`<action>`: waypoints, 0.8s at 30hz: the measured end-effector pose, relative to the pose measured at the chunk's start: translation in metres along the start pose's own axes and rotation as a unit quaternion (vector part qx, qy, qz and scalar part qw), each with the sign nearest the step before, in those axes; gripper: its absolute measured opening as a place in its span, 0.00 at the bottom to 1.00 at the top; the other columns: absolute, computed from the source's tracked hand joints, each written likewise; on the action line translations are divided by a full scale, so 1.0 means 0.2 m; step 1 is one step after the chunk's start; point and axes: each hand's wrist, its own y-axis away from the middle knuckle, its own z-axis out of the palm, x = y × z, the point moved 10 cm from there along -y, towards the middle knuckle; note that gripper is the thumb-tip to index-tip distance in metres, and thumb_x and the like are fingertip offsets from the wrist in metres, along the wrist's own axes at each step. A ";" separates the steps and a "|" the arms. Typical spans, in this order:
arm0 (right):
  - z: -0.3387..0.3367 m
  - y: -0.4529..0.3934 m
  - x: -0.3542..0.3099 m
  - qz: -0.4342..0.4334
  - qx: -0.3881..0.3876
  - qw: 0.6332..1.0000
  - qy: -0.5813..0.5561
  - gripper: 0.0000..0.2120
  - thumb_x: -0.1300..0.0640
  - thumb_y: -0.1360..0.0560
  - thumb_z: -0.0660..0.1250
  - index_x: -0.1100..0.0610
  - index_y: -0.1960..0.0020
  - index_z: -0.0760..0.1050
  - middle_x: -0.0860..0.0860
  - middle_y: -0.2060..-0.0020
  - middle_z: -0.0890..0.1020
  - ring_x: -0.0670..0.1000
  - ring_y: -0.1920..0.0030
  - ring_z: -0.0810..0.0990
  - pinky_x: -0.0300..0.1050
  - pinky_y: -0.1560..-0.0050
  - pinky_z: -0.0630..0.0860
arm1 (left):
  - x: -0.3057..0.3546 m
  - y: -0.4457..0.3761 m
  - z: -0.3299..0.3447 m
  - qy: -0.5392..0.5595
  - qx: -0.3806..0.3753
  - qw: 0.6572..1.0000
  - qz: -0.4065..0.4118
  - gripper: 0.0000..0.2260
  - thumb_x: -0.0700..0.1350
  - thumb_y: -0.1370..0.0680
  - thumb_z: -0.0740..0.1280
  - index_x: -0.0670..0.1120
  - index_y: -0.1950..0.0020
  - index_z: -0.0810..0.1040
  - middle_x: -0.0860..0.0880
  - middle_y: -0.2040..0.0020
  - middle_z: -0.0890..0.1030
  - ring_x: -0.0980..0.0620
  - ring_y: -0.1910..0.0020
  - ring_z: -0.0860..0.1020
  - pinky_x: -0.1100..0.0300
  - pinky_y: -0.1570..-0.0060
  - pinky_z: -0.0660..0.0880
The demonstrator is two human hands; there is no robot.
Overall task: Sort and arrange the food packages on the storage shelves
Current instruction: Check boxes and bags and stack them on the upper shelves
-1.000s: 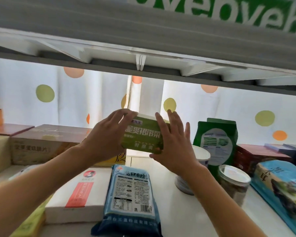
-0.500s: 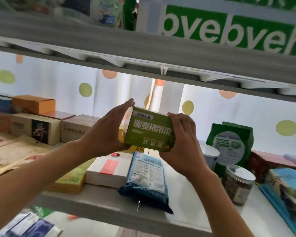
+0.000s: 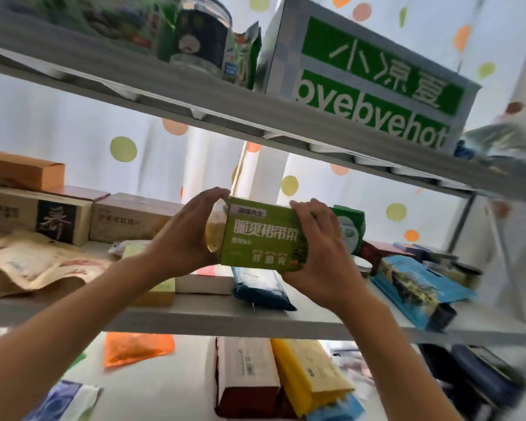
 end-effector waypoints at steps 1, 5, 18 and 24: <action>-0.04 0.04 -0.04 0.013 0.004 1.000 0.011 0.46 0.46 0.33 0.79 0.51 0.24 0.56 0.49 0.29 0.61 0.55 0.26 0.62 0.59 0.28 0.67 | 0.03 0.04 -0.03 0.015 0.002 1.000 0.002 0.43 0.51 0.39 0.84 0.51 0.29 0.64 0.60 0.36 0.70 0.66 0.42 0.69 0.77 0.47 0.65; -0.11 0.19 -0.18 0.078 -0.023 0.995 0.061 0.50 0.50 0.31 0.79 0.50 0.21 0.52 0.51 0.23 0.58 0.55 0.21 0.53 0.66 0.24 0.61 | 0.15 0.22 -0.16 0.049 0.016 0.998 0.019 0.42 0.48 0.39 0.84 0.49 0.31 0.67 0.54 0.36 0.71 0.63 0.42 0.69 0.73 0.46 0.67; -0.14 0.65 -0.64 0.297 -0.068 0.938 -0.169 0.55 0.43 0.35 0.81 0.38 0.20 0.48 0.42 0.19 0.51 0.45 0.21 0.54 0.48 0.24 0.60 | 0.40 0.73 -0.31 0.079 -0.004 0.996 -0.030 0.47 0.50 0.40 0.84 0.46 0.26 0.66 0.48 0.31 0.68 0.54 0.35 0.66 0.55 0.43 0.73; 0.05 1.04 -0.73 0.430 -0.034 0.828 -0.357 0.61 0.23 0.48 0.76 0.33 0.22 0.51 0.44 0.22 0.59 0.53 0.24 0.65 0.60 0.29 0.72 | 0.49 0.97 -0.25 0.051 -0.046 0.997 -0.020 0.46 0.52 0.41 0.83 0.45 0.27 0.66 0.45 0.32 0.69 0.43 0.36 0.71 0.47 0.44 0.76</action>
